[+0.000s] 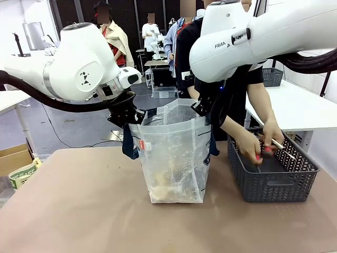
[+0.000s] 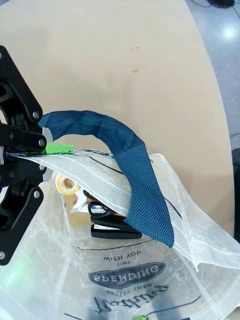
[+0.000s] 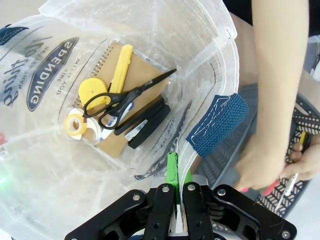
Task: Transfer purchased items from the store into the shopping bag.
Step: Move the Reusable shopping bag to the right side of the table.
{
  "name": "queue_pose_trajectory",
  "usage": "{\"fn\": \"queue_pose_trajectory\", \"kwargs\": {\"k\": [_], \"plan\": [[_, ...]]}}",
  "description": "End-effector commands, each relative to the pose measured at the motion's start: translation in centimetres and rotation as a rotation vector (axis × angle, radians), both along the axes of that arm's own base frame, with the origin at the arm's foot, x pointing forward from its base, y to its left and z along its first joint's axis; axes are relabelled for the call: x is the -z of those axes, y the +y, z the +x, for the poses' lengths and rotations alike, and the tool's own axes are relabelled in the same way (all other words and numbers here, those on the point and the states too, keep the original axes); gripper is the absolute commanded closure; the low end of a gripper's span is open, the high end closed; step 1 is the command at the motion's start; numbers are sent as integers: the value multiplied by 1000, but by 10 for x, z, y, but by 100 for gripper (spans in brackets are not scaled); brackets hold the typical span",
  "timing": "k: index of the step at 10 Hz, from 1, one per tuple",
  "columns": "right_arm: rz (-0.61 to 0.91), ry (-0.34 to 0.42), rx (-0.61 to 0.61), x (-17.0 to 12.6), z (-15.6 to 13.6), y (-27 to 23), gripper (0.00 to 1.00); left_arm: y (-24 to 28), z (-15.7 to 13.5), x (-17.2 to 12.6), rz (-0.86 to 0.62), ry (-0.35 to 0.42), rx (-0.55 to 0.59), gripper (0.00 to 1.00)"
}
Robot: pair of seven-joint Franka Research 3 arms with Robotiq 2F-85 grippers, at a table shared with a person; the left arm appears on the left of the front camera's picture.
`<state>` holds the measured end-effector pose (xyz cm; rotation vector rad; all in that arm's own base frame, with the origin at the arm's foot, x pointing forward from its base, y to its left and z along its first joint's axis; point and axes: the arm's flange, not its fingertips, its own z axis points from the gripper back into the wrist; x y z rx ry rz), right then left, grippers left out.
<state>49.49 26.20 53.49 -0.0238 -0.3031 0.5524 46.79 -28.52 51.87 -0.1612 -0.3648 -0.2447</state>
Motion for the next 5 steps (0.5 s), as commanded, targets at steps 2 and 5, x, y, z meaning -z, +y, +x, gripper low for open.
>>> {"fn": "queue_pose_trajectory", "kwargs": {"k": [2,5], "plan": [[1,0,2,0,0,-1,100,1,0,-1,-1,-1,-2,100],[1,0,2,0,0,-1,100,1,0,-1,-1,-1,-2,100]]}}
